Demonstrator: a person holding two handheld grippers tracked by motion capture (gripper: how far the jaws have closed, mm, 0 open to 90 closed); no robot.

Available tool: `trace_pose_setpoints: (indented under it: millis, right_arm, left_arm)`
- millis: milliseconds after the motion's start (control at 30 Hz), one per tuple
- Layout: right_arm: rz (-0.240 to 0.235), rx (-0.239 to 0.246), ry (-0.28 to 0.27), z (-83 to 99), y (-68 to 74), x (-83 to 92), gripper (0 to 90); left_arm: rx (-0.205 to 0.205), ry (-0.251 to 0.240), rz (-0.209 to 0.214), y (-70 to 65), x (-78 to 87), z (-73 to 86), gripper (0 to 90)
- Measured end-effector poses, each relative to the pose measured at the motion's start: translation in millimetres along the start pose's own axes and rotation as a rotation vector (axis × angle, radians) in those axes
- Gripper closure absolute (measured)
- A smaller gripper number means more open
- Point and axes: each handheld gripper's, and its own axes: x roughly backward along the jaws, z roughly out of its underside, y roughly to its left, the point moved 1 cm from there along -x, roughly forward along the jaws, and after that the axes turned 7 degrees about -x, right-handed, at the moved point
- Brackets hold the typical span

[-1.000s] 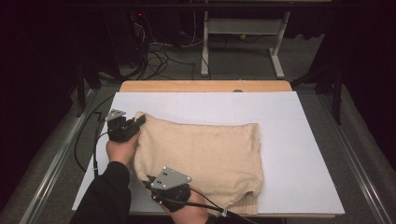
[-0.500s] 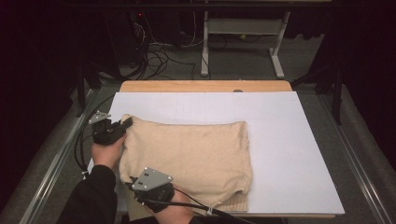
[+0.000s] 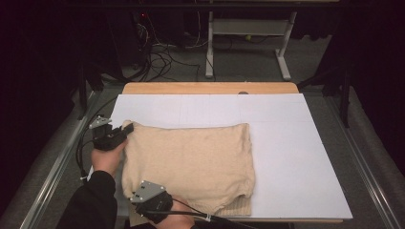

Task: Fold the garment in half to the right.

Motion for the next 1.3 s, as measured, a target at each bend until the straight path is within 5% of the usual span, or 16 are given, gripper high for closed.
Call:
trace_pose_setpoints:
  millis: [300,567,667,833,1033,1300]
  right_arm:
    - [-0.002,0.002,0.092,14.1,2.6,-26.2,78.0]
    - [-0.045,0.004,0.153,17.4,11.3,-36.7,39.0]
    - [-0.021,0.035,0.164,18.2,15.4,-39.0,34.8]
    - [0.039,0.091,0.177,18.3,19.0,-39.7,45.5]
    - [-0.028,-0.025,0.176,16.2,0.0,-33.6,64.9]
    - [-0.005,0.014,0.180,15.6,1.4,-34.5,75.9]
  left_arm:
    - [-0.003,0.011,0.011,0.8,-4.2,4.9,76.3]
    - [0.008,0.008,0.015,0.2,-4.1,4.8,76.3]
    - [0.009,0.005,0.016,0.2,-4.5,5.1,76.3]
    - [0.014,0.006,0.019,1.5,-5.5,6.3,76.3]
    - [0.011,0.006,0.017,1.4,-5.3,6.2,76.2]
    - [0.012,0.005,0.019,1.6,-5.3,6.4,76.2]
